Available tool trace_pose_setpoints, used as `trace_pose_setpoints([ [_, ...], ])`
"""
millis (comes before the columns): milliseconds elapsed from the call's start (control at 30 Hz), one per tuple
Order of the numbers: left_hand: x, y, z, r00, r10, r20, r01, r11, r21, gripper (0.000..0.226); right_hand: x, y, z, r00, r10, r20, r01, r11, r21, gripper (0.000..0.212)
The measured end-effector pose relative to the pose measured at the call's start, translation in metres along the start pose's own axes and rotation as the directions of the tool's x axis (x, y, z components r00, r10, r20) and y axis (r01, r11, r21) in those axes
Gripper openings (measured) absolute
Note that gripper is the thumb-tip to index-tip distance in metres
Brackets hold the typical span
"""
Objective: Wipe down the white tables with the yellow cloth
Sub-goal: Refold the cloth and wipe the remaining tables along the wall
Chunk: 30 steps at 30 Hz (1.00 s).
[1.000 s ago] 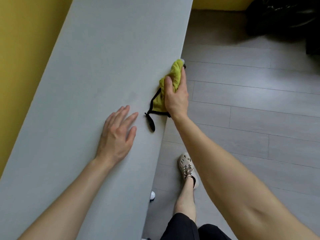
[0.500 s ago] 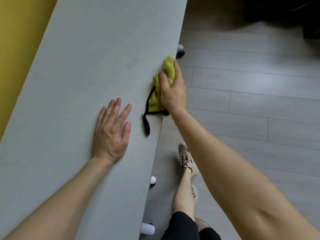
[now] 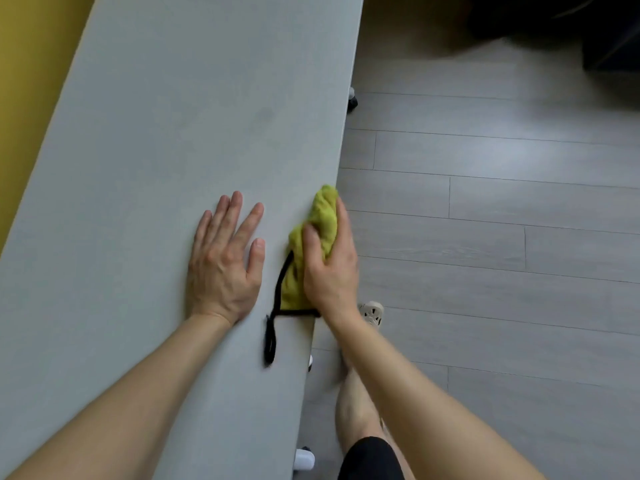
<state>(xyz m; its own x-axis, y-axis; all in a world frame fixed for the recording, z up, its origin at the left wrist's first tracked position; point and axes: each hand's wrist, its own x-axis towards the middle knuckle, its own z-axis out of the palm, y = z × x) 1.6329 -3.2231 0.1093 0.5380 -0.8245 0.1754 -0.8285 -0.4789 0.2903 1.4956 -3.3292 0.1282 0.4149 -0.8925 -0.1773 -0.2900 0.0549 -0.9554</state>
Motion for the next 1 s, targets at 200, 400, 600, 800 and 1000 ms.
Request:
trace_pose_setpoints([
  [200,-0.001,0.001,-0.003,1.0,-0.002,-0.006,0.002,1.0,0.007,0.054,0.143,-0.022,0.006,0.997,0.046,-0.068,-0.047,0.999,-0.006,0.069],
  [400,0.0,-0.001,-0.002,1.0,0.007,-0.008,-0.007,1.0,0.024,0.055,-0.036,0.013,0.0,1.0,0.004,-0.002,-0.004,1.0,0.011,0.073],
  [600,-0.002,-0.002,-0.002,1.0,0.0,-0.009,0.001,1.0,0.024,0.054,-0.039,0.009,-0.003,0.999,0.024,0.04,-0.025,0.999,0.034,0.075],
  [800,-0.003,0.003,-0.004,1.0,-0.008,-0.016,0.009,1.0,0.023,0.053,0.097,-0.014,0.006,0.998,0.025,-0.053,-0.026,1.0,-0.013,0.076],
  [1000,0.001,0.005,-0.007,1.0,-0.006,-0.015,0.006,1.0,0.022,0.053,-0.064,0.013,-0.003,1.0,0.018,0.003,-0.018,1.0,-0.001,0.076],
])
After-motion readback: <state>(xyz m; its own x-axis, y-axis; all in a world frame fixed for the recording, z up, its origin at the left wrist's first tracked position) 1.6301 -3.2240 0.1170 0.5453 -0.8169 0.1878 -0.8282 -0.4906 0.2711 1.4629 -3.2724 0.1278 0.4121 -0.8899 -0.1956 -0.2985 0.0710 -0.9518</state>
